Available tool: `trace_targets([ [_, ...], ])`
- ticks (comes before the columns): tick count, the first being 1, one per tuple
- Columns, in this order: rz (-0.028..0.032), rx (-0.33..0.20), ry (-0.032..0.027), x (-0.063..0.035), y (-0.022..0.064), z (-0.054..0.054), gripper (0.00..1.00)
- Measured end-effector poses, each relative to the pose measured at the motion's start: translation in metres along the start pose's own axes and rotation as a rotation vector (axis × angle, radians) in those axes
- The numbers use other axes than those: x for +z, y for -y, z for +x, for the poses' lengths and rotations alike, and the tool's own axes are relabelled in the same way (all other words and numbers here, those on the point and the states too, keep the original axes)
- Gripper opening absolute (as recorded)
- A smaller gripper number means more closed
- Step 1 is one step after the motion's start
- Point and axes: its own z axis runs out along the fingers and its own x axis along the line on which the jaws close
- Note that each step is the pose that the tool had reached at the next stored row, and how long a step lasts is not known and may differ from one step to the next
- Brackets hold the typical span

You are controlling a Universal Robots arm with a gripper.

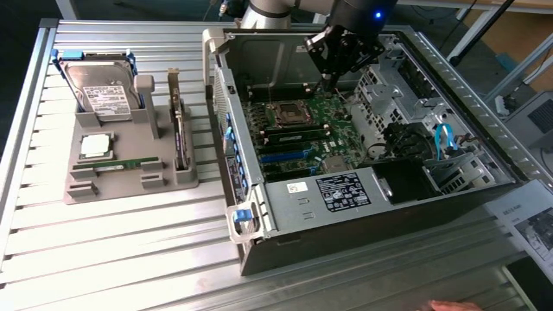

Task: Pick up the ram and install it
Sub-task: 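Press down the ram until it locks into place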

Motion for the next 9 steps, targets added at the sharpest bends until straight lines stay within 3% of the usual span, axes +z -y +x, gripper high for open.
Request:
trace_targets([
  [9,0.0000,0.000,-0.0020,0.0000,0.0000,-0.0008,0.10],
])
